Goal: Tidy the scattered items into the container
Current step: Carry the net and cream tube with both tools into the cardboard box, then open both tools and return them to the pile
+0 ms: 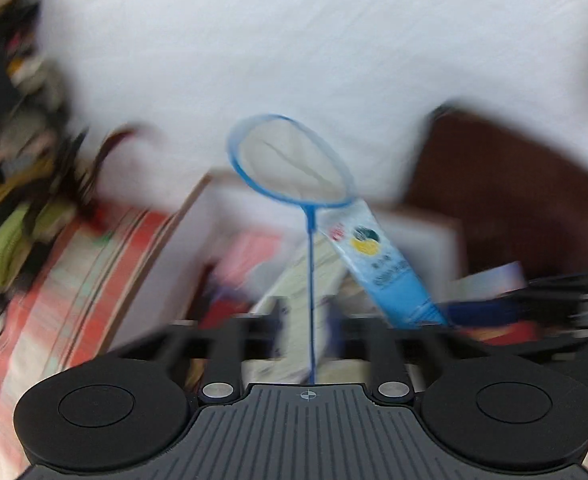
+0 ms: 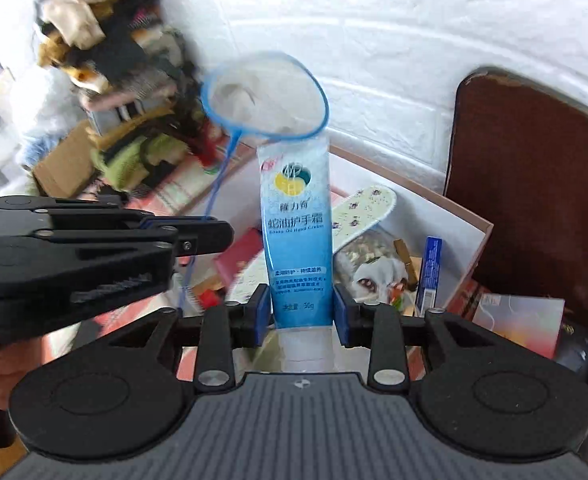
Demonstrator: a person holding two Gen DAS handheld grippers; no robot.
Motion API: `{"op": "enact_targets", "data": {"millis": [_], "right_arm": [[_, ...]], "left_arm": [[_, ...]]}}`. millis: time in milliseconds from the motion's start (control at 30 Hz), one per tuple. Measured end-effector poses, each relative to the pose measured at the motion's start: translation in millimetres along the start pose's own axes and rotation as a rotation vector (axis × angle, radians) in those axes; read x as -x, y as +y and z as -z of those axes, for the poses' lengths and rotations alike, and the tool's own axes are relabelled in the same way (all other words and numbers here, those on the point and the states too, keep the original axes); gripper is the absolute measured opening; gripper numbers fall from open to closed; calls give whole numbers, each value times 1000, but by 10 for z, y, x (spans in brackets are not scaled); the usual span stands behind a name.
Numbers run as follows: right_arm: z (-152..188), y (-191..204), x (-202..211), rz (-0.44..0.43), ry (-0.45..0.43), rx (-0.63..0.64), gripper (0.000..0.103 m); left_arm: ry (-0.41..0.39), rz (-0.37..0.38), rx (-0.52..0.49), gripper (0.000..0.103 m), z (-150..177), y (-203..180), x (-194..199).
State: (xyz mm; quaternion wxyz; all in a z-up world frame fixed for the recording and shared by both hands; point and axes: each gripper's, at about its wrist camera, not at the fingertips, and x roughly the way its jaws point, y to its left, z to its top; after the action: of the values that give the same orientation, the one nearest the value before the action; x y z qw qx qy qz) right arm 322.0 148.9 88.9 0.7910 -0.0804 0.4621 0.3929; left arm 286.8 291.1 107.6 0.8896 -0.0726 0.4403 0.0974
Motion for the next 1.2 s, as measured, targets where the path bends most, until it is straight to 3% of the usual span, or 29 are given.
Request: {"op": "enact_targets", "data": {"millis": [33, 167, 433, 500, 600, 700, 767, 1033, 1200], "right_arm": [[18, -29, -80, 18, 27, -12, 59], [213, -178, -147, 17, 56, -34, 57], [354, -323, -39, 20, 46, -76, 57], [345, -300, 23, 8, 24, -67, 57], [332, -254, 115, -12, -7, -60, 58], [347, -216, 226, -15, -38, -68, 67], [374, -191, 319, -14, -62, -73, 81], [584, -123, 788, -31, -141, -69, 103], [789, -108, 1100, -62, -185, -45, 103]], "left_arm": [[32, -35, 9, 59, 39, 45, -139], [96, -32, 25, 59, 287, 138, -340], [109, -4, 14, 61, 392, -77, -299], [101, -6, 13, 64, 372, -119, -247], [81, -25, 11, 82, 374, -173, -125], [55, -77, -2, 93, 409, -248, 39], [44, -133, -12, 102, 449, -294, 147], [30, -110, 28, 103, 605, -475, 535], [20, -109, 21, 103, 779, -715, 755]]}}
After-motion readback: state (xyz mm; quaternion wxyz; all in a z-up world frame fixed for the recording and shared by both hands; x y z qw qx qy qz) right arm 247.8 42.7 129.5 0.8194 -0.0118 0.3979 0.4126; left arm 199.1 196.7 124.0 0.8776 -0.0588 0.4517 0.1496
